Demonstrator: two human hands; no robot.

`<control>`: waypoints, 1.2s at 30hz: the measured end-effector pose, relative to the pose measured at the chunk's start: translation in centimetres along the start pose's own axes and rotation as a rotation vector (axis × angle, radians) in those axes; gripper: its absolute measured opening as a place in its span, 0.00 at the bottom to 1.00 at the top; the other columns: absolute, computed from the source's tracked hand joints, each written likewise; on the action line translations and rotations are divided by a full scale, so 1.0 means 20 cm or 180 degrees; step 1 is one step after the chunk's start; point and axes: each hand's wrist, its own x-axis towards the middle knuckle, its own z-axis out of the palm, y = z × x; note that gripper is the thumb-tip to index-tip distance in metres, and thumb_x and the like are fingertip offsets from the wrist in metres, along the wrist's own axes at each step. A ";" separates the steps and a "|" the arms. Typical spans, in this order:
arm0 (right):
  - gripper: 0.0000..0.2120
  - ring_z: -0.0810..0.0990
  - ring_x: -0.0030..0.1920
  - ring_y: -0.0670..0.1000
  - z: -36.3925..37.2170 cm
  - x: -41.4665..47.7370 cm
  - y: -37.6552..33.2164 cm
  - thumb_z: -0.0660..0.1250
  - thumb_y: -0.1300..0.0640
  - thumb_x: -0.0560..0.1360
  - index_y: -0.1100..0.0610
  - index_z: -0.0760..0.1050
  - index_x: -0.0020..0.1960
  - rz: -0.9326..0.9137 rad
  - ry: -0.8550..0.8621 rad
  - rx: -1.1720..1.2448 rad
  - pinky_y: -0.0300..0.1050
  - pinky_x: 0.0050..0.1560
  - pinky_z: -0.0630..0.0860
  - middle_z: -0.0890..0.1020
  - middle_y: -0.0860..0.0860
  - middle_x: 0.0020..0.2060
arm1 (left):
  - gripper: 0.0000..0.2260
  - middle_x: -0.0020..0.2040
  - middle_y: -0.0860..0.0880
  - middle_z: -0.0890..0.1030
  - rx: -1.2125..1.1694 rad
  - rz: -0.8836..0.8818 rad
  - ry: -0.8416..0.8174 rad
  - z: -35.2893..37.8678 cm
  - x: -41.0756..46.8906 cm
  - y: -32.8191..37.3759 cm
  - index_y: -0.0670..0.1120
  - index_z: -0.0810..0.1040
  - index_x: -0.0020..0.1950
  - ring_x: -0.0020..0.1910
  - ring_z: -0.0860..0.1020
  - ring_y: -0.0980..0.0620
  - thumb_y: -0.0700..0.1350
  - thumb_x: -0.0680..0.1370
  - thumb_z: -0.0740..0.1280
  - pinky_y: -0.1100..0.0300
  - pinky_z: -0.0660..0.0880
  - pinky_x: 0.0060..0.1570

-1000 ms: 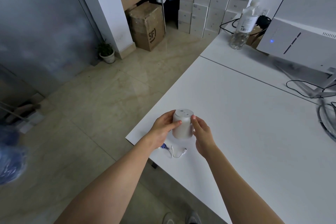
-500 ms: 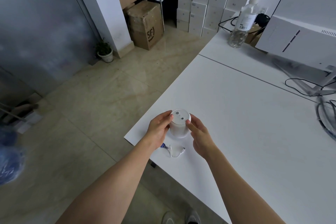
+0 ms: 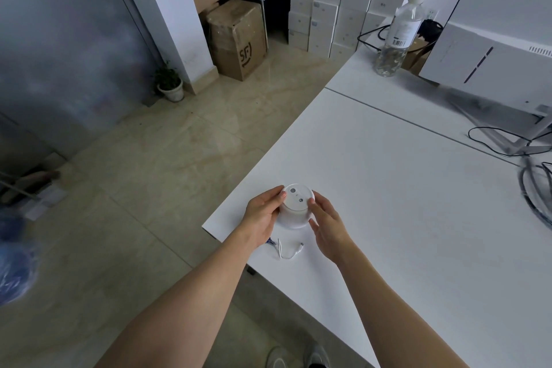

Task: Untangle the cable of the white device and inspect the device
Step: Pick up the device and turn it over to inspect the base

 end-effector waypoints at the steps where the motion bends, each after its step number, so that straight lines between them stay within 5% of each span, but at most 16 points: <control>1: 0.10 0.77 0.54 0.43 0.00 0.00 0.00 0.59 0.56 0.80 0.52 0.73 0.60 0.0016 -0.0006 0.0002 0.38 0.51 0.71 0.80 0.44 0.52 | 0.15 0.57 0.40 0.80 0.0006 -0.0011 0.0030 0.00 0.00 -0.01 0.34 0.74 0.63 0.59 0.77 0.45 0.37 0.78 0.63 0.59 0.73 0.61; 6: 0.12 0.76 0.55 0.44 0.00 0.01 0.01 0.59 0.56 0.79 0.53 0.72 0.61 0.0076 0.0039 -0.0007 0.39 0.52 0.70 0.79 0.47 0.55 | 0.16 0.62 0.37 0.78 -0.0019 -0.0060 0.0133 -0.02 0.02 -0.03 0.33 0.73 0.65 0.63 0.76 0.43 0.37 0.78 0.62 0.55 0.71 0.64; 15: 0.09 0.76 0.52 0.39 0.01 0.00 0.02 0.57 0.57 0.80 0.52 0.72 0.58 0.0108 0.0017 0.0060 0.36 0.47 0.71 0.79 0.45 0.52 | 0.15 0.57 0.41 0.79 -0.0062 -0.0031 0.0049 -0.01 -0.01 -0.03 0.34 0.73 0.64 0.55 0.79 0.49 0.37 0.78 0.62 0.65 0.77 0.51; 30: 0.12 0.76 0.54 0.42 0.00 0.01 0.02 0.57 0.58 0.80 0.53 0.72 0.61 0.0161 0.0049 0.0013 0.37 0.49 0.70 0.79 0.48 0.54 | 0.13 0.54 0.43 0.80 -0.0063 -0.0033 0.0100 0.00 -0.02 -0.03 0.35 0.74 0.62 0.55 0.78 0.47 0.37 0.78 0.62 0.63 0.76 0.52; 36: 0.19 0.69 0.66 0.47 0.00 0.02 0.03 0.58 0.56 0.80 0.52 0.66 0.71 0.0236 0.0104 -0.0047 0.41 0.65 0.61 0.76 0.45 0.60 | 0.15 0.61 0.39 0.78 -0.0041 -0.0080 0.0194 0.00 -0.01 -0.03 0.35 0.73 0.64 0.61 0.76 0.44 0.37 0.78 0.63 0.56 0.72 0.61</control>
